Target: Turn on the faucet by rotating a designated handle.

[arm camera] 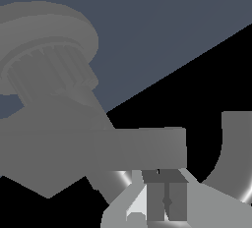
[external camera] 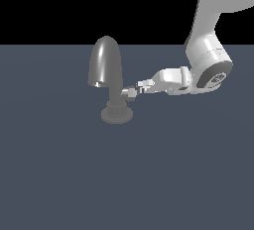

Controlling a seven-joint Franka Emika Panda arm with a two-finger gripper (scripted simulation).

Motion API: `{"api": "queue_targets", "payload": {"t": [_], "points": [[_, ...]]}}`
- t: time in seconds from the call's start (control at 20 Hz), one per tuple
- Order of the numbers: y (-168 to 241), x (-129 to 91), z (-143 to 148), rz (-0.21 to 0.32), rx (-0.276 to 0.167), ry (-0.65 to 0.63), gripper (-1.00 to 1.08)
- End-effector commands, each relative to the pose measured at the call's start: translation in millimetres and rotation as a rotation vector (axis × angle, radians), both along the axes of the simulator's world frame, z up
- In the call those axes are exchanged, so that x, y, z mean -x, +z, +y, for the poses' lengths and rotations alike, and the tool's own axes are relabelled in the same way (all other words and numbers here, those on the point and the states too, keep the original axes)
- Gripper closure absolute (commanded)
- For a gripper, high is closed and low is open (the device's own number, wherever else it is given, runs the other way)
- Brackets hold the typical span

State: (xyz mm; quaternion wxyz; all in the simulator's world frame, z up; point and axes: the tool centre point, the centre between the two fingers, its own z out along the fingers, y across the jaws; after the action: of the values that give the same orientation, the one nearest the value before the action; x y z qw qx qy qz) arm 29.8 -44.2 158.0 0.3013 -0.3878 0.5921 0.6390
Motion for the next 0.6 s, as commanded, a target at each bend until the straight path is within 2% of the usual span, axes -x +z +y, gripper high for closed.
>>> {"api": "queue_targets", "payload": {"t": [0.0,0.15,0.2,0.55], "points": [[-13,11,-2,0.012,0.0,0.0,1.08],[-19,18,-3,0.012,0.0,0.0,1.08],[-1,7,-1,-0.021,0.002,0.001,1.08],[-50,17,-2,-0.001,0.0,0.001,1.08]]}}
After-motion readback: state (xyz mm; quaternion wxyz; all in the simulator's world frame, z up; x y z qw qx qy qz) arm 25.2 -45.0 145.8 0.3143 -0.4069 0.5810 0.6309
